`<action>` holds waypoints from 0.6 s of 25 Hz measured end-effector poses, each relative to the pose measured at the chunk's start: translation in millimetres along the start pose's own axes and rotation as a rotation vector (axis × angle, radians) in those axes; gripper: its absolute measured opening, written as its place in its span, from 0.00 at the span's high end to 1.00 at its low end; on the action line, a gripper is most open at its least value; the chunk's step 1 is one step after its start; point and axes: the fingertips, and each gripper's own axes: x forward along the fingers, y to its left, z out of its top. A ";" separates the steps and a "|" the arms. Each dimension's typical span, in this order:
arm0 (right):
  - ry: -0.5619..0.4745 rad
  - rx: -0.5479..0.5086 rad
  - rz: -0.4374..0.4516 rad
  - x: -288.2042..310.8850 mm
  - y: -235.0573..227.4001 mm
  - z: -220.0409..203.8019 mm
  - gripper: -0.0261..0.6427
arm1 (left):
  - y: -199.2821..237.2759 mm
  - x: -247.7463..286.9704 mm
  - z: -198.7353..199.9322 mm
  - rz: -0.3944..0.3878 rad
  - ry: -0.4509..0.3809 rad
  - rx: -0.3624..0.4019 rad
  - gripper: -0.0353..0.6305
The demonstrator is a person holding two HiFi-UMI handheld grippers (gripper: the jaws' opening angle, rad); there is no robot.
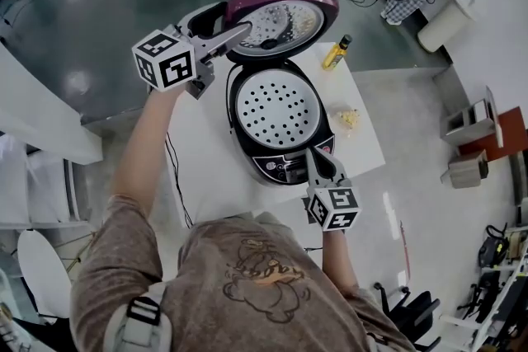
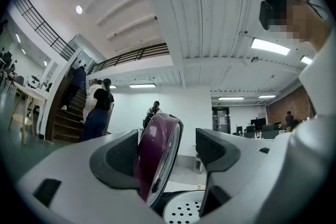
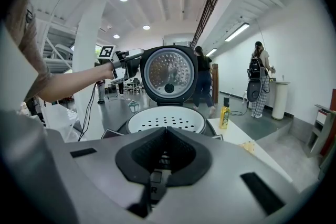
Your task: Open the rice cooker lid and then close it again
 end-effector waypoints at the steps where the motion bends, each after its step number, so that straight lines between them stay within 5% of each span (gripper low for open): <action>1: 0.000 -0.001 0.004 0.0 0.6 -0.3 0.95 | 0.1 -0.3 -0.1 0.002 -0.002 -0.003 0.44; 15: 0.001 -0.009 0.058 -0.2 2.9 -2.5 0.95 | -12.1 -4.1 -1.9 0.031 -0.017 -0.076 0.44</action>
